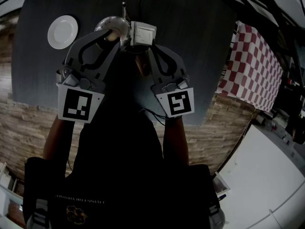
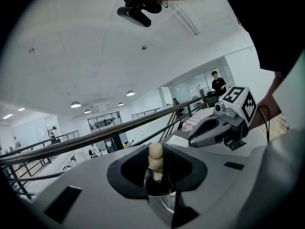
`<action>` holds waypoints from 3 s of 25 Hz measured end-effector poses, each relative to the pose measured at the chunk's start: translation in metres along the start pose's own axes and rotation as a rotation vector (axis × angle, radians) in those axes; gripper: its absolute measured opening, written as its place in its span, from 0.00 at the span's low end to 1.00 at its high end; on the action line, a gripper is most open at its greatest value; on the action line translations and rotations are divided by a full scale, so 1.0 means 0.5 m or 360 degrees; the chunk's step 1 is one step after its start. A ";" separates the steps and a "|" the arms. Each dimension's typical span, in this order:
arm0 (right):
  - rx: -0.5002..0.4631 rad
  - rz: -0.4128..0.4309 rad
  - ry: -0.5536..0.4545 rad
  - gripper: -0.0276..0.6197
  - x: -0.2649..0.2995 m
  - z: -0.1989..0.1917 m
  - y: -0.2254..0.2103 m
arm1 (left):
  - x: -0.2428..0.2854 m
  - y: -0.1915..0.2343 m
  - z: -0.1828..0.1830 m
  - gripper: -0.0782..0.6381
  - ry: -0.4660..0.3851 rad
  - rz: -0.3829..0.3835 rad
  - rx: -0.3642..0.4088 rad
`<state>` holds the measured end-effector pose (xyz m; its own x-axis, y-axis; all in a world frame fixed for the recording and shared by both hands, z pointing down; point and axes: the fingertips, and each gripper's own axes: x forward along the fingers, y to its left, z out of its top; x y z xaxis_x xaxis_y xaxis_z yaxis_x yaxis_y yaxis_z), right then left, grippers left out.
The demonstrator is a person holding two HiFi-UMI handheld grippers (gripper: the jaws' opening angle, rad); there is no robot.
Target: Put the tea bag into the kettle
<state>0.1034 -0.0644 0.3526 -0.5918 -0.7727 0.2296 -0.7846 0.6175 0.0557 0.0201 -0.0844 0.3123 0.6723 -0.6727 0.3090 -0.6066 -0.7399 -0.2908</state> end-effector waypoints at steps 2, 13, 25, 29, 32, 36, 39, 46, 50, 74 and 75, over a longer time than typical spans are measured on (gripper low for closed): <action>-0.0001 0.0001 -0.0001 0.07 0.000 0.000 0.000 | 0.000 0.000 0.000 0.24 -0.0002 0.0000 0.0001; -0.0003 0.0024 0.0001 0.08 0.001 0.000 0.004 | 0.000 -0.001 0.002 0.24 0.0000 0.0001 -0.0006; -0.0006 0.0011 0.0019 0.08 0.008 -0.001 0.005 | -0.004 0.004 0.004 0.24 -0.0009 0.0003 -0.0003; -0.0003 -0.0003 0.0015 0.08 0.006 0.004 0.003 | -0.007 0.006 0.006 0.24 -0.0009 0.0007 -0.0002; -0.0006 -0.0012 0.0010 0.08 0.003 0.007 0.001 | -0.008 0.006 0.009 0.24 -0.0011 0.0008 0.0002; -0.0002 -0.0028 0.0010 0.08 -0.002 0.006 -0.002 | -0.009 0.002 0.012 0.24 -0.0013 0.0005 0.0004; 0.0001 -0.0044 0.0007 0.08 -0.006 0.007 -0.005 | -0.011 0.001 0.013 0.24 -0.0012 0.0001 0.0007; 0.0015 -0.0076 0.0001 0.08 -0.018 0.010 -0.012 | -0.008 -0.006 0.023 0.24 -0.0023 -0.0016 0.0019; 0.0016 -0.0098 -0.0003 0.08 -0.028 0.010 -0.019 | -0.003 -0.013 0.026 0.24 -0.0029 -0.0032 0.0017; 0.0051 -0.0248 0.0023 0.08 -0.107 -0.034 -0.072 | 0.075 -0.080 0.025 0.24 -0.0019 -0.0189 0.0042; 0.0031 -0.0252 0.0026 0.08 -0.112 -0.039 -0.077 | 0.078 -0.082 0.024 0.24 -0.0015 -0.0194 0.0042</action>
<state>0.1701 -0.0420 0.3565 -0.4577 -0.8575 0.2350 -0.8712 0.4853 0.0738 0.0764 -0.0803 0.3254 0.7444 -0.5776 0.3351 -0.5089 -0.8156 -0.2754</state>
